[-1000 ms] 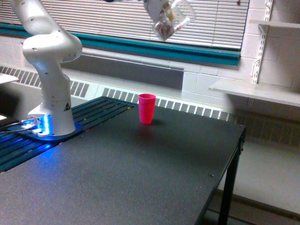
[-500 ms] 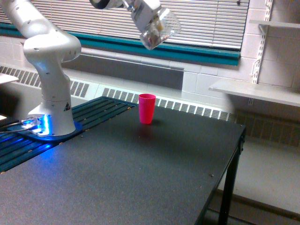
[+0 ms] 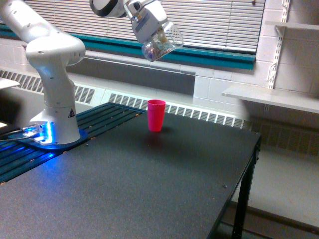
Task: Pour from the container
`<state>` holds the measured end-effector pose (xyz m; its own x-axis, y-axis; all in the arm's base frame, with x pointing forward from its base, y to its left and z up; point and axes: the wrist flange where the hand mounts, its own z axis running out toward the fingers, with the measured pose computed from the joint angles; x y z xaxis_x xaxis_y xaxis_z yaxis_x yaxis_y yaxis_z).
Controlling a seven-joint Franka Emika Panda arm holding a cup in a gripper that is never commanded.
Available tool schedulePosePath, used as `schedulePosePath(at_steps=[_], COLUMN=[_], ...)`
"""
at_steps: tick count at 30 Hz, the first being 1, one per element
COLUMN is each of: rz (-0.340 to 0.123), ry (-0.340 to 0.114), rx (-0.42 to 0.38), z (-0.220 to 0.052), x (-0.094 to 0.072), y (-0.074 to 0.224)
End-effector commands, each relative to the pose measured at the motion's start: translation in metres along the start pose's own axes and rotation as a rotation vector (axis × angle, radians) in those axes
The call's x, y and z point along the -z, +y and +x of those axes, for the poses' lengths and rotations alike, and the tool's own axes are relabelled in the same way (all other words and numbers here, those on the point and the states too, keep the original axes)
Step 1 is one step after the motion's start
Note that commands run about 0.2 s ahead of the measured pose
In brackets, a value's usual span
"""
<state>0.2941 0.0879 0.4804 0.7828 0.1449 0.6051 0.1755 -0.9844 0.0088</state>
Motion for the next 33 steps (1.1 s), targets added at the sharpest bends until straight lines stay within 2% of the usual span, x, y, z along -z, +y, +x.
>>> schedulePosePath(at_steps=[1,10,17,33], rz=[-0.008,-0.013,-0.011,0.015], ry=[-0.035,-0.073,-0.088,-0.131], rx=[0.052,0.097,0.127,0.224], z=[-0.017,-0.037,-0.044,-0.062], x=[-0.007,-0.013,-0.010,-0.014], y=[-0.012,-0.028,-0.045,-0.085])
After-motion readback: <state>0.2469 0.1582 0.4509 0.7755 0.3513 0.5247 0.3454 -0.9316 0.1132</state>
